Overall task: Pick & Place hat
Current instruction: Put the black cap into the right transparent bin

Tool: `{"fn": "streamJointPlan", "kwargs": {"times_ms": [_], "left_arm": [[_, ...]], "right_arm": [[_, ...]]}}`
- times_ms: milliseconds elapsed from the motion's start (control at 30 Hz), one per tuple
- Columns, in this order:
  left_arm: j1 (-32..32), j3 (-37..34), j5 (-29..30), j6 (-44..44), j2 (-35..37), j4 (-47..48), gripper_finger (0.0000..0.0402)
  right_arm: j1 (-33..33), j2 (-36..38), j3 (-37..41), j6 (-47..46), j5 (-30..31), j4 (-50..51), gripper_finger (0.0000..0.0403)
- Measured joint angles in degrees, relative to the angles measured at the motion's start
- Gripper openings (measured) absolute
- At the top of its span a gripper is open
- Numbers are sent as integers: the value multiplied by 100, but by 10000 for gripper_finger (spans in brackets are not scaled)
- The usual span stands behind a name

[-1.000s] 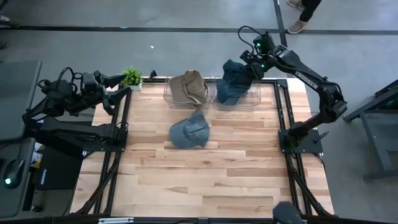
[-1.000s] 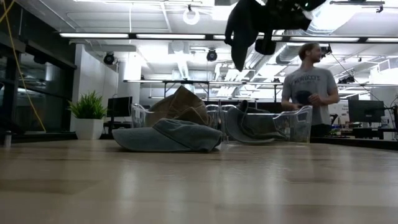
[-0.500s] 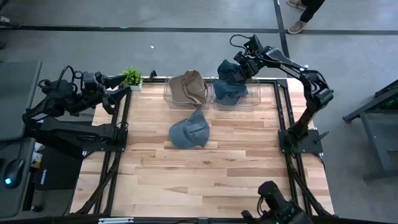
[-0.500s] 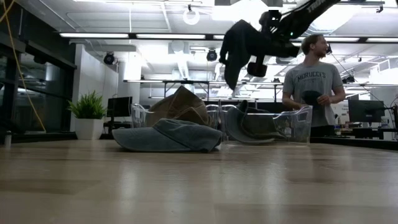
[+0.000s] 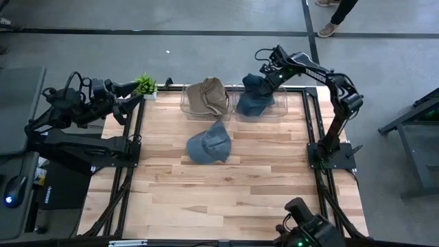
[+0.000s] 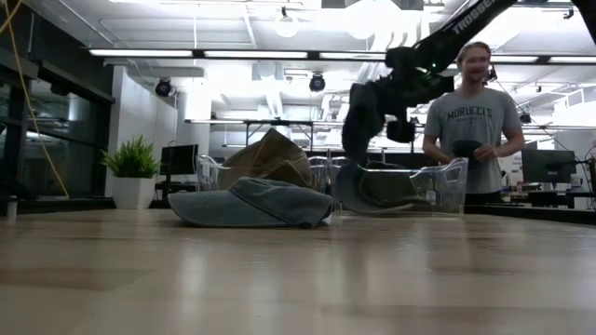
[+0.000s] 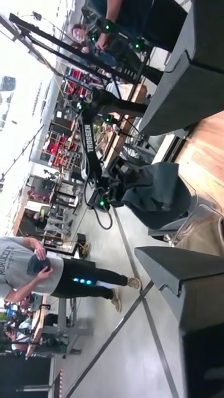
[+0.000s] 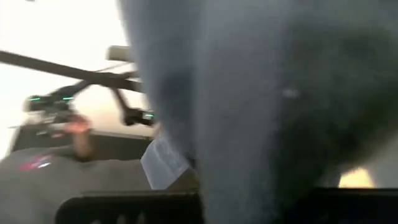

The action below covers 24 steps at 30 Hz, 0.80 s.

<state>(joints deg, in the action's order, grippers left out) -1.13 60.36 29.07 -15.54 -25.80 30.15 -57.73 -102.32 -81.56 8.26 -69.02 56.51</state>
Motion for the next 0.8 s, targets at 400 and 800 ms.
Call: {"fn": "streamJointPlan", "kwargs": {"times_ms": [400,800], "left_arm": [[0,0,1,1,0,2,266],[0,0,-3,1,0,111,266]], "right_arm": [[-55,0,0,-392,1973,332,0],[-53,0,1,-783,3416,321,1]]}}
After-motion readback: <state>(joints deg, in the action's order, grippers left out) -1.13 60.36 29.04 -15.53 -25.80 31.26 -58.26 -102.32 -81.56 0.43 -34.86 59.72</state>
